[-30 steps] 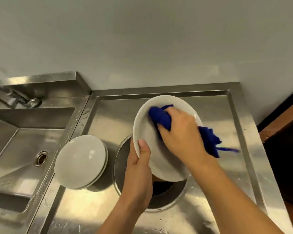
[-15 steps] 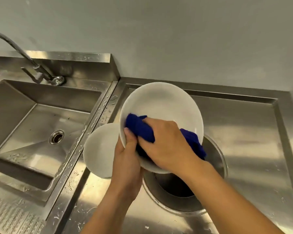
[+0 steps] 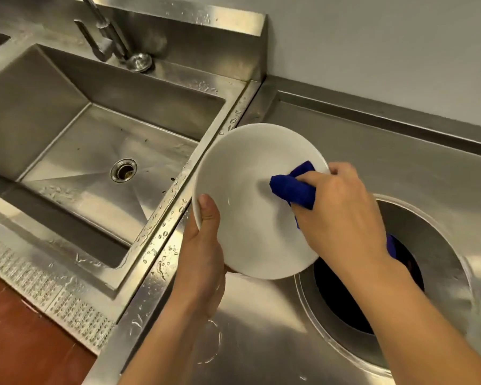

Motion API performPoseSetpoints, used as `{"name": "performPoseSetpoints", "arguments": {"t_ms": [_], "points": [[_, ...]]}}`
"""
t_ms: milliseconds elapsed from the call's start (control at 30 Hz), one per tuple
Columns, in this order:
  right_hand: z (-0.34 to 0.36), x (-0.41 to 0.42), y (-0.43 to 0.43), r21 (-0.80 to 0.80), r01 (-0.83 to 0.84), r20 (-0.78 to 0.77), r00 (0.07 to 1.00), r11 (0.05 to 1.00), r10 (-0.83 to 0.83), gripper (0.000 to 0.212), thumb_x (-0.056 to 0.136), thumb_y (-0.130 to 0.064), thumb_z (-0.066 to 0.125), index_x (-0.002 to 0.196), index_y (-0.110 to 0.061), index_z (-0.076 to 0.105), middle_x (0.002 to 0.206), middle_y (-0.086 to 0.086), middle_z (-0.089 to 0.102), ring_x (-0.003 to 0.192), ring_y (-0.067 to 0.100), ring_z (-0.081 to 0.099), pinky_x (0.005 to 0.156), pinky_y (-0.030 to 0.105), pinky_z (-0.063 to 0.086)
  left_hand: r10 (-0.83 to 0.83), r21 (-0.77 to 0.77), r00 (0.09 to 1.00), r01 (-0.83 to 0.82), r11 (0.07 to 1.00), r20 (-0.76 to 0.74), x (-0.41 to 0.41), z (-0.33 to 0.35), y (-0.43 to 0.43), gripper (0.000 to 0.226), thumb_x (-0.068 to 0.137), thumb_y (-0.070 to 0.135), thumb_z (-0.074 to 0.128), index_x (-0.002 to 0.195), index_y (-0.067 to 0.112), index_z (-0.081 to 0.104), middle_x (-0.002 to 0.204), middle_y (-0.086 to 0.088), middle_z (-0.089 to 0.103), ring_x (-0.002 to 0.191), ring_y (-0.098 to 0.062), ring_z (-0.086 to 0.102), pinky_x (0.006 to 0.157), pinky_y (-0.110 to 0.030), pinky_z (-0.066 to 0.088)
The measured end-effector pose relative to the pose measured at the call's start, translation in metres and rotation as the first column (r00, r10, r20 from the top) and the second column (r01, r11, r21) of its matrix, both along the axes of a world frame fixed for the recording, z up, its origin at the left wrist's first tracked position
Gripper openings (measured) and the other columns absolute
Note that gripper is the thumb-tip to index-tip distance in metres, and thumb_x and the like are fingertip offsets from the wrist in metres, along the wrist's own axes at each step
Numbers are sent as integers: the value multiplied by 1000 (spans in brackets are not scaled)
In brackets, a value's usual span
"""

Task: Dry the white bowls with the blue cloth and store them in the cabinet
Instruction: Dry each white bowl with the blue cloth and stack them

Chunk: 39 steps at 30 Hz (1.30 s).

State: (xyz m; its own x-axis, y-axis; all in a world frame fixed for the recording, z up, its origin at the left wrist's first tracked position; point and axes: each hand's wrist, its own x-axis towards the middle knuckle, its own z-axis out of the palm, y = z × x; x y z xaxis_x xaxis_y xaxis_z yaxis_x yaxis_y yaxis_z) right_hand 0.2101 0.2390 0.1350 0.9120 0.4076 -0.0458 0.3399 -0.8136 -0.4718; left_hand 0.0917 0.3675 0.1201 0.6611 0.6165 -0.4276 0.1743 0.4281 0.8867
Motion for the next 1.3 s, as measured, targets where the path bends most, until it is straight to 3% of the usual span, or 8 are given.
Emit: {"name": "performPoseSetpoints", "arguments": {"t_ms": [167, 233, 333, 500, 767, 933, 1067, 1300], "points": [[-28, -23, 42, 95, -49, -4, 999, 994, 50, 22, 89, -20, 74, 107, -32, 74, 142, 8, 35, 78, 20, 45, 66, 31, 43, 38, 143, 998, -32, 989, -45, -7, -30, 26, 36, 88, 74, 49, 121, 68, 60, 126, 23, 73, 113, -10, 74, 74, -49, 66], [-37, -25, 52, 117, -59, -31, 998, 991, 63, 21, 90, -20, 72, 107, -32, 74, 128, 5, 41, 76, 22, 51, 66, 30, 41, 48, 212, 996, -30, 977, -81, -9, -40, 38, 34, 87, 76, 46, 117, 69, 61, 120, 29, 73, 107, -2, 74, 70, -39, 66], [-47, -23, 64, 37, -107, -80, 991, 994, 109, 22, 93, -17, 64, 108, -30, 74, 95, -2, 48, 74, 24, 52, 64, 30, 34, 74, 332, 989, -27, 943, -128, -10, -52, 47, 48, 96, 71, 42, 135, 52, 61, 129, 25, 72, 120, 1, 68, 96, -33, 60], [-49, -18, 74, 14, -134, -112, 985, 991, 135, 16, 94, -18, 62, 98, -27, 74, 87, -1, 53, 76, 25, 55, 62, 30, 32, 67, 416, 978, 22, 909, -199, -3, -60, 54, 27, 113, 38, 44, 106, 46, 68, 93, 39, 74, 86, 18, 69, 62, 0, 47], [-53, -7, 75, 90, -116, -134, 983, 989, 127, 6, 91, -20, 66, 88, -24, 70, 81, 0, 51, 68, 21, 48, 52, 27, 28, 15, 572, 958, 158, 805, -286, 1, -68, 51, 23, 111, 30, 50, 119, 27, 72, 89, 27, 75, 85, 12, 69, 63, -1, 45], [-54, -3, 79, 170, -115, -153, 978, 979, 141, 32, 90, -23, 69, 69, -33, 47, 73, -5, 44, 61, 15, 45, 51, 24, 27, 36, 717, 923, 272, 642, -382, -2, -65, 48, 27, 108, 20, 53, 132, 32, 54, 98, 22, 70, 86, 13, 62, 67, 1, 43], [-59, -8, 80, 182, -156, -167, 968, 971, 187, 10, 92, -25, 70, 86, -31, 65, 78, -7, 45, 66, 13, 45, 54, 18, 29, 89, 769, 894, 322, 553, -438, -1, -67, 45, 35, 108, 21, 56, 143, 21, 56, 120, 7, 59, 87, 3, 49, 73, 3, 40], [-63, -15, 77, 324, -117, -192, 963, 939, 186, 4, 93, -28, 69, 93, -30, 73, 82, -6, 63, 75, 13, 59, 60, 20, 39, 105, 728, 841, 389, 565, -531, -3, -76, 52, 42, 109, 33, 52, 150, 26, 50, 129, -7, 51, 83, -18, 59, 69, -37, 50]]}}
